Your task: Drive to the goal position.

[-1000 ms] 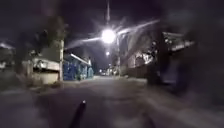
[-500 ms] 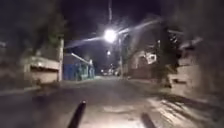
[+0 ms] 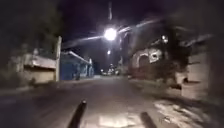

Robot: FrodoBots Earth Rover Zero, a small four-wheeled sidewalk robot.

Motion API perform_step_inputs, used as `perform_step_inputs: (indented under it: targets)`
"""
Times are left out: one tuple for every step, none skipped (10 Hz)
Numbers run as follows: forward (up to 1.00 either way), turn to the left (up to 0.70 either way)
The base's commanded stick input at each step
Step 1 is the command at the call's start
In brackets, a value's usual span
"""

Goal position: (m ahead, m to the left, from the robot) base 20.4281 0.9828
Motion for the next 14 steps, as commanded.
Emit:
perform_step_inputs:
  targets:
    - [1.0, 0.01]
    - [1.0, 0.01]
    - [1.0, 0.01]
    - [1.0, 0.01]
    - [1.0, 0.01]
    - [1.0, 0.01]
    - [1.0, 0.01]
    - [1.0, 0.01]
    - [1.0, 0.01]
    - [1.0, 0.01]
    - [1.0, 0.01]
    - [1.0, 0.01]
    - [1.0, -0.14]
    - [1.0, -0.37]
